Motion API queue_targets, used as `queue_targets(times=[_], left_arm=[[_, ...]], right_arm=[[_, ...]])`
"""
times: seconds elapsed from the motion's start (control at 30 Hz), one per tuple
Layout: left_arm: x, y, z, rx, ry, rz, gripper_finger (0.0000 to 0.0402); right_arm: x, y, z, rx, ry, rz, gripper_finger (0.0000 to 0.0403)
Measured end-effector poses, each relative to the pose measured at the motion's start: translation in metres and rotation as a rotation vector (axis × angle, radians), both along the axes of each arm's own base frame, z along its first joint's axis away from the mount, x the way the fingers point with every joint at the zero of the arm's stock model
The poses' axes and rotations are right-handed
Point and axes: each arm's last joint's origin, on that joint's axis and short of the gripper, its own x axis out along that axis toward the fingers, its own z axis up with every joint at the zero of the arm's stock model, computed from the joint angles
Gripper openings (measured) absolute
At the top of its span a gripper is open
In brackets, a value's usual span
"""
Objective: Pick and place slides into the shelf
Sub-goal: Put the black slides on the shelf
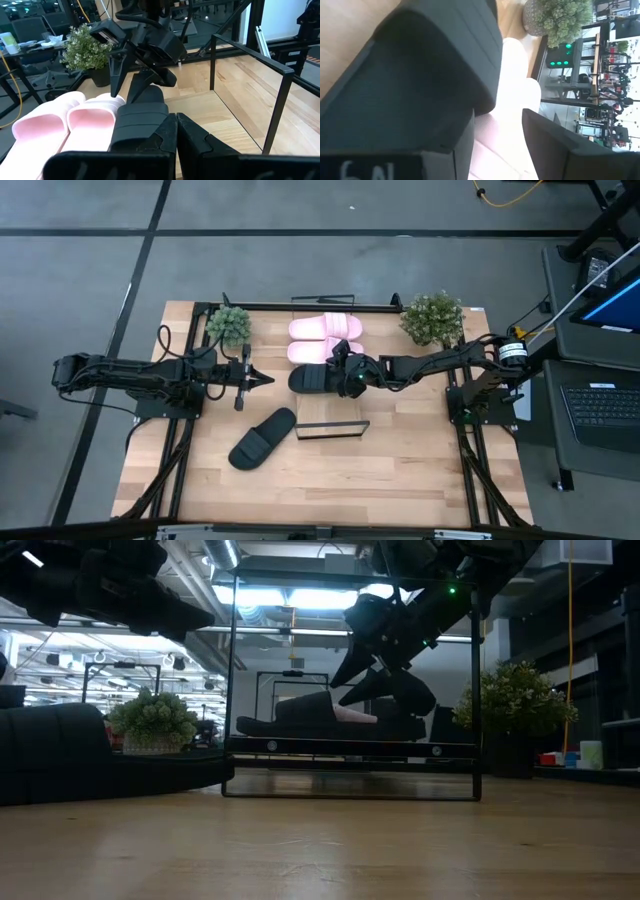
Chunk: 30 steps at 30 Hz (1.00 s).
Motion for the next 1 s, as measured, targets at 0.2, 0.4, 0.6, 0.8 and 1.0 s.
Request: queue_targets(times=[0.2, 0.4, 0.6, 0.8, 1.0], left_arm=[[0.000, 0.000, 0.000, 0.000, -0.001, 0.000, 0.0000], [0.000, 0.000, 0.000, 0.000, 0.000, 0.000, 0.0000], [0.000, 0.000, 0.000, 0.000, 0.003, 0.000, 0.0000], [0.000, 0.000, 0.000, 0.000, 0.003, 0.000, 0.0000], [0.000, 0.000, 0.000, 0.002, 0.003, 0.000, 0.0000]], right_arm=[[0.001, 0.000, 0.003, 0.006, 0.021, -0.004, 0.0165], [0.005, 0.000, 0.016, 0.061, 0.053, -0.049, 0.0165], [0.006, -0.001, 0.020, 0.077, 0.058, -0.102, 0.0165], [0.004, 0.000, 0.022, -0.050, 0.050, -0.226, 0.0155], [0.004, 0.004, 0.023, -0.052, 0.037, -0.247, 0.0082]])
